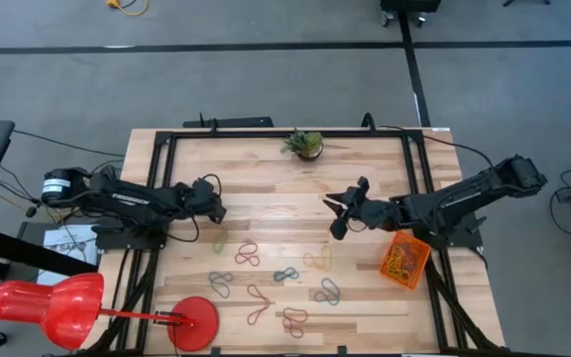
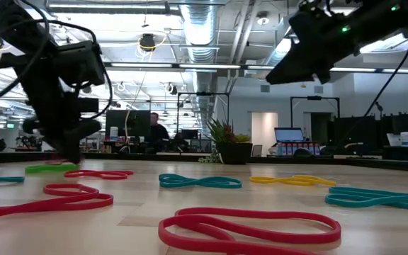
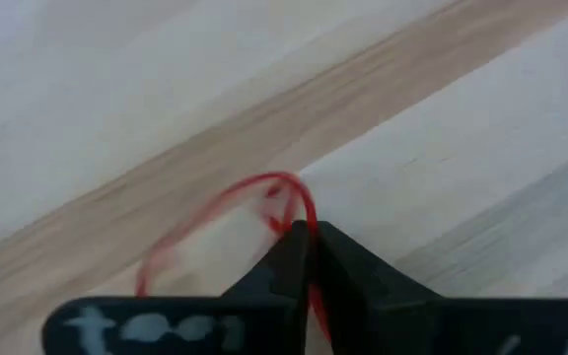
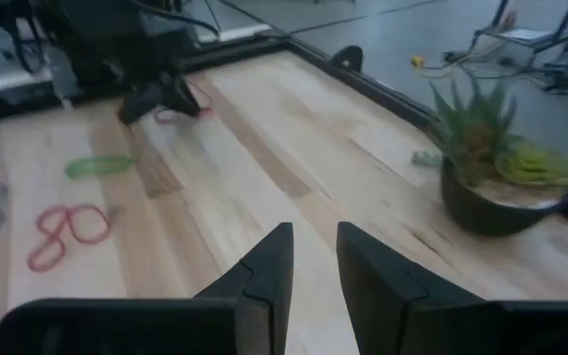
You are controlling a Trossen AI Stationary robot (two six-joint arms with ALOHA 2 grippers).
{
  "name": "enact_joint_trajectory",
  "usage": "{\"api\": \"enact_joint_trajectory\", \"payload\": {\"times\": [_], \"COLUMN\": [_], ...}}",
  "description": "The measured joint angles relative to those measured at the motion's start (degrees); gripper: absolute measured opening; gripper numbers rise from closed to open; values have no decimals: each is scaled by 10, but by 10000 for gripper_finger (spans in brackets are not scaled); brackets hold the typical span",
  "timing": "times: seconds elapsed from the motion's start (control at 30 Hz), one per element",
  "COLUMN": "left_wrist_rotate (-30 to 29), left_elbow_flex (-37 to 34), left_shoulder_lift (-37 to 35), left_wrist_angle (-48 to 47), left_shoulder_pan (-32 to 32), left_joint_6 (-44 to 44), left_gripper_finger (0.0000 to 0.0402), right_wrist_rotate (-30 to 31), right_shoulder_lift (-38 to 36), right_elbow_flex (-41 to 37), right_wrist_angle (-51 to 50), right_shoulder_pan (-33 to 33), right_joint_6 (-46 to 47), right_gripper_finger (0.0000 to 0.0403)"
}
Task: Pick and place rubber bands into bin
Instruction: Put the red rubber band into the orange basket
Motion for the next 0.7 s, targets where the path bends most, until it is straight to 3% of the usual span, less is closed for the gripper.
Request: {"api": "enact_joint_trajectory", "payload": {"times": [0.17, 0.27, 0.4, 0.5, 0.7], "left_wrist_rotate": [103, 194, 332, 382, 379], "left_elbow_flex": [9, 21, 43, 66, 88], "left_shoulder_lift": [2, 1, 1, 0, 1], "left_wrist_angle": [189, 361, 500, 512, 486], "left_shoulder_pan": [-5, -10, -9, -13, -28], "left_joint_6": [85, 157, 200, 209, 225], "left_gripper_finger": [2, 2, 1, 1, 0], "right_wrist_rotate": [-31, -103, -195, -231, -252], "right_shoulder_lift": [50, 84, 135, 175, 260], "right_elbow_flex": [-1, -1, 0, 0, 27], "right_wrist_angle": [49, 104, 232, 332, 452], "right_shoulder_pan": [-25, -41, -56, -65, -82], "right_joint_6": [-13, -59, -117, -133, -135], "right_gripper_finger": [75, 75, 75, 75, 75]}}
